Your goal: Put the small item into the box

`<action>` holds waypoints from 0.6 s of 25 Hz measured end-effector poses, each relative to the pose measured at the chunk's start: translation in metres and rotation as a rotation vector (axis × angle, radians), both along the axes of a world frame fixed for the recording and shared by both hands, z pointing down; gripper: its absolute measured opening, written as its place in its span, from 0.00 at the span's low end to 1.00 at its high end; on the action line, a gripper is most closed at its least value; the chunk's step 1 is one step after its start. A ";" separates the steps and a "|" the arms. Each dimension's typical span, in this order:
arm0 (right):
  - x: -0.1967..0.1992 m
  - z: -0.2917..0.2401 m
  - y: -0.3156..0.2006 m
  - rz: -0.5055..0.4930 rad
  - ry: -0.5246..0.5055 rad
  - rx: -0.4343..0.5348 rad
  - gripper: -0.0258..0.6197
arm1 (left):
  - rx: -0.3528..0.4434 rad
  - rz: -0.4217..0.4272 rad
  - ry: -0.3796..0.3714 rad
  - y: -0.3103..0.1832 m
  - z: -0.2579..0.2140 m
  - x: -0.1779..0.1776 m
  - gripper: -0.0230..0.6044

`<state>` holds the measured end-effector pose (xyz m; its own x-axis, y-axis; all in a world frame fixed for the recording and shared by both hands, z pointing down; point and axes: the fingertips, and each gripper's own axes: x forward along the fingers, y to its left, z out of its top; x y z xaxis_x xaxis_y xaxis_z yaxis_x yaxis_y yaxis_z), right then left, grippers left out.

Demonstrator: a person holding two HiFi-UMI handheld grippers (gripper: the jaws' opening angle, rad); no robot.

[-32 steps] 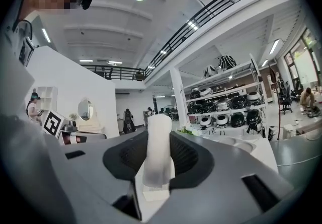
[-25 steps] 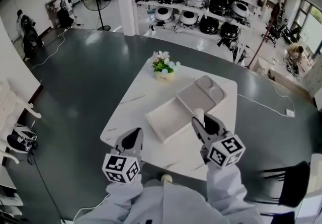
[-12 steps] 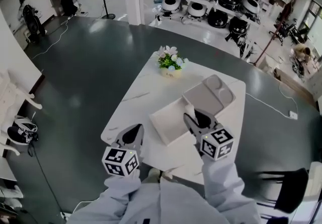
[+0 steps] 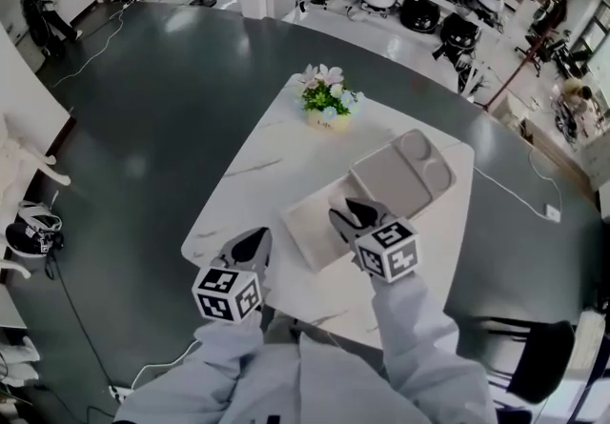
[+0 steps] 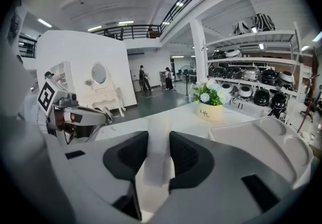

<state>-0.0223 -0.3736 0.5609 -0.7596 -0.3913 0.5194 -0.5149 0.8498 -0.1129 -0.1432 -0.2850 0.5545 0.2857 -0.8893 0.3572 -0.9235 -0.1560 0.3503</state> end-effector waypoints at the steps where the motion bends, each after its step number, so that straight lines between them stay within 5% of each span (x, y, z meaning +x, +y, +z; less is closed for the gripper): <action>1: -0.003 0.006 -0.001 -0.016 0.024 -0.011 0.22 | -0.007 -0.001 0.003 -0.002 0.003 -0.001 0.04; 15: -0.039 0.080 0.003 -0.282 0.339 -0.154 0.22 | -0.073 -0.010 0.029 -0.013 0.035 -0.007 0.03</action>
